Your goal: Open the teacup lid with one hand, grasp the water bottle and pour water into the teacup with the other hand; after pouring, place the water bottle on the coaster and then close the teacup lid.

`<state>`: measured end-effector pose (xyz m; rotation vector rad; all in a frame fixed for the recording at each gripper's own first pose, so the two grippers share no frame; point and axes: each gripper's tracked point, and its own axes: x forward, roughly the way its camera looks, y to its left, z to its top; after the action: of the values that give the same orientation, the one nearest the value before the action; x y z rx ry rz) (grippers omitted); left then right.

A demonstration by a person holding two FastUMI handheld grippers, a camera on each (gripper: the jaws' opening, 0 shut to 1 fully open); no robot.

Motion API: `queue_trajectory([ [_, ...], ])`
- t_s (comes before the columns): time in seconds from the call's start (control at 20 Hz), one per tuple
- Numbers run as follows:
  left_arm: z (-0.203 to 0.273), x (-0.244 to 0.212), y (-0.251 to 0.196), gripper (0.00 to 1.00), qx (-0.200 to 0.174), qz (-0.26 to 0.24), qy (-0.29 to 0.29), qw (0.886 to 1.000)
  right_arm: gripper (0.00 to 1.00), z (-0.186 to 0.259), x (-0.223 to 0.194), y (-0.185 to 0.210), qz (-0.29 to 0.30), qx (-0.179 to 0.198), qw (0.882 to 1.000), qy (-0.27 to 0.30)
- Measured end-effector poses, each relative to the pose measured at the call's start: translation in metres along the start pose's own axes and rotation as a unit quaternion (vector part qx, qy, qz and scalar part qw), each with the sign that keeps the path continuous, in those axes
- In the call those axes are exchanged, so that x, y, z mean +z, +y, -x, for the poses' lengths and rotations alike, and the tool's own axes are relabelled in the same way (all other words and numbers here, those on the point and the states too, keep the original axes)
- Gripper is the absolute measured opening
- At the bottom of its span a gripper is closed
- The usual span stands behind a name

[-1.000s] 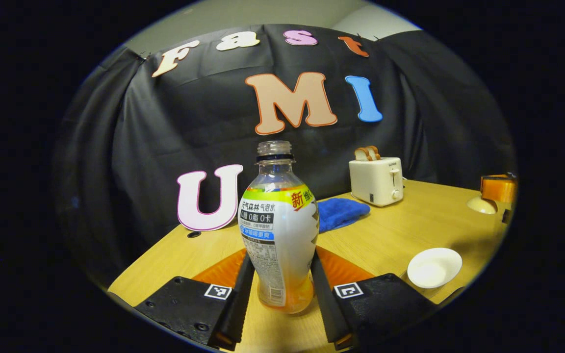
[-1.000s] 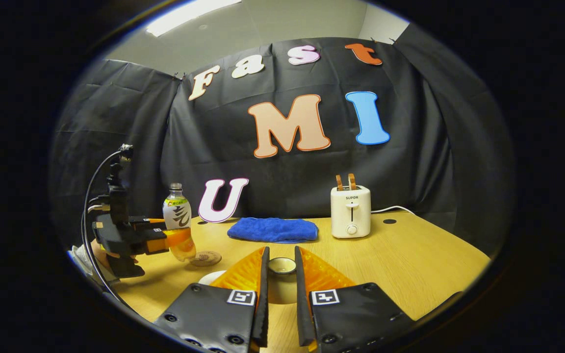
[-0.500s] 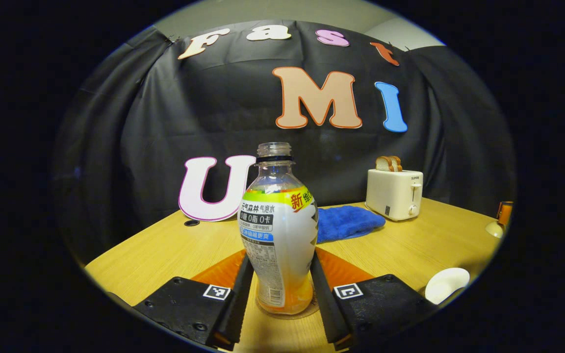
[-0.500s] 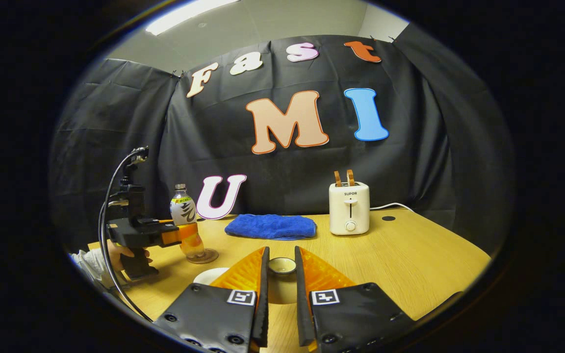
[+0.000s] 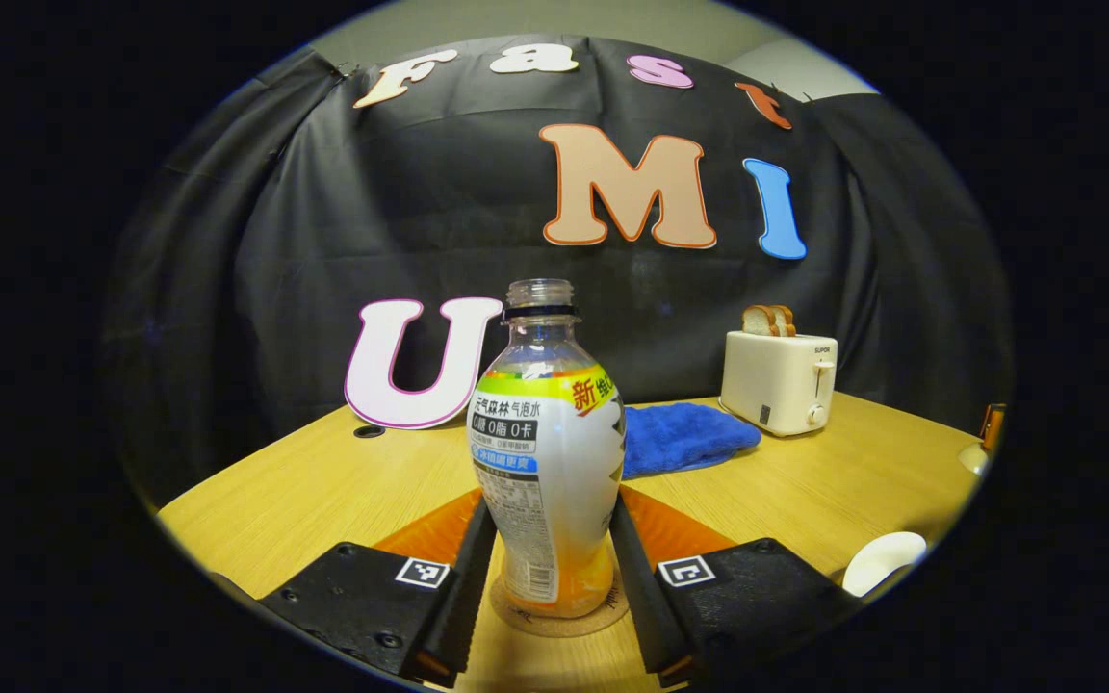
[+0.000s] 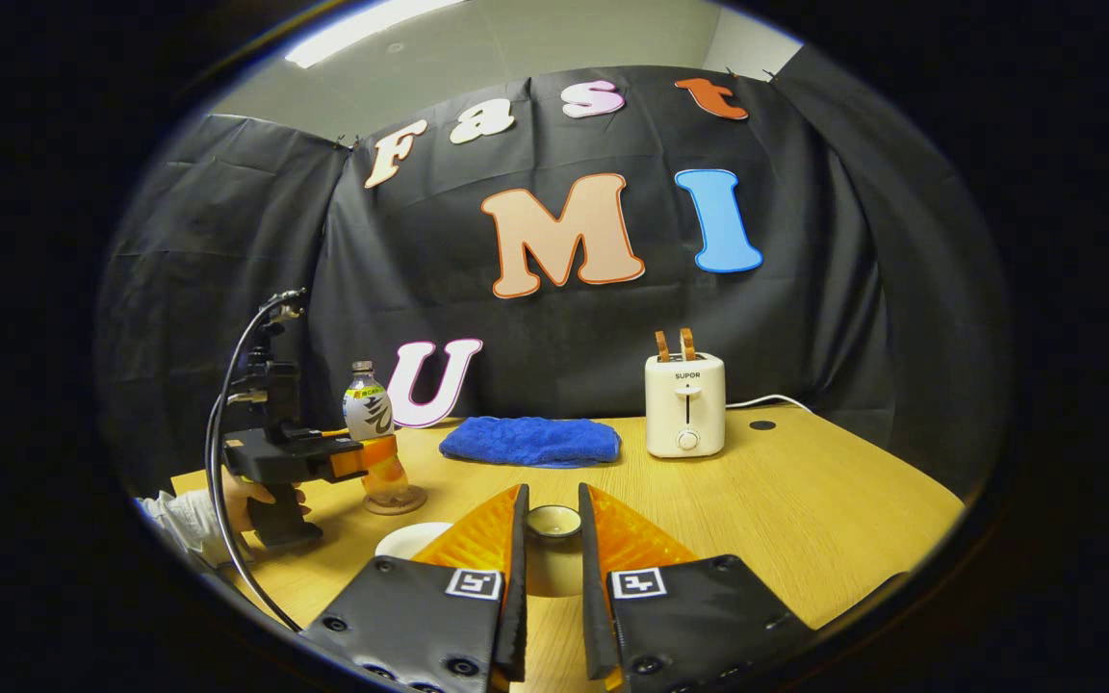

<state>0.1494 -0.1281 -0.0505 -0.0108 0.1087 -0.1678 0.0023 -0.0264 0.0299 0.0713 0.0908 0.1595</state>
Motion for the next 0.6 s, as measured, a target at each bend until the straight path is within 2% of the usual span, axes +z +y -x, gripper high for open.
queue_trajectory([
  [0.35,0.005,-0.008,0.000,0.72,0.001,0.005,0.015,1.000,0.27,0.001,-0.001,0.006,0.000,0.006,1.000,0.001],
  [0.6,0.012,-0.013,0.008,0.91,0.011,0.009,0.022,1.000,0.27,0.001,0.001,0.008,-0.001,0.009,1.000,-0.001],
])
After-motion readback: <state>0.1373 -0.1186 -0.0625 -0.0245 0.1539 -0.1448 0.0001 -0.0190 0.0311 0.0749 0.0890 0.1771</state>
